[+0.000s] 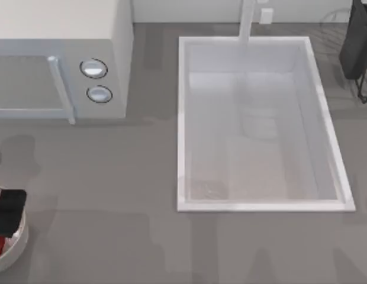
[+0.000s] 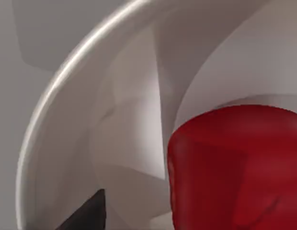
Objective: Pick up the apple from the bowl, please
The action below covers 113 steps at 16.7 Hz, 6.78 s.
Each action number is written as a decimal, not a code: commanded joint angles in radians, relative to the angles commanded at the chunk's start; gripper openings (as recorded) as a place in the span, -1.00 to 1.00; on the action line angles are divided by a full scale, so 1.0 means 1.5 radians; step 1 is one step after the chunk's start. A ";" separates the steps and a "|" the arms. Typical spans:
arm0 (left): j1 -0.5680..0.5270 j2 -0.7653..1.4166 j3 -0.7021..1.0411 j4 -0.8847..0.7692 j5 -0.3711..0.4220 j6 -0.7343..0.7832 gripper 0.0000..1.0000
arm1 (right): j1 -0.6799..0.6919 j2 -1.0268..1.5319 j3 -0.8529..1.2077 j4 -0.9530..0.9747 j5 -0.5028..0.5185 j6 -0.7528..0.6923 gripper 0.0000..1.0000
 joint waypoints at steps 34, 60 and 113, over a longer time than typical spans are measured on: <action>0.004 0.042 -0.081 0.181 0.011 0.000 -1.00 | 0.000 0.000 0.000 0.000 0.000 0.000 1.00; -0.013 -0.004 0.560 -0.511 0.009 -0.020 -1.00 | 0.000 0.000 0.000 0.000 0.000 0.000 1.00; -0.503 0.197 0.202 -0.002 0.000 -0.502 1.00 | 0.000 0.000 0.000 0.000 0.000 0.000 1.00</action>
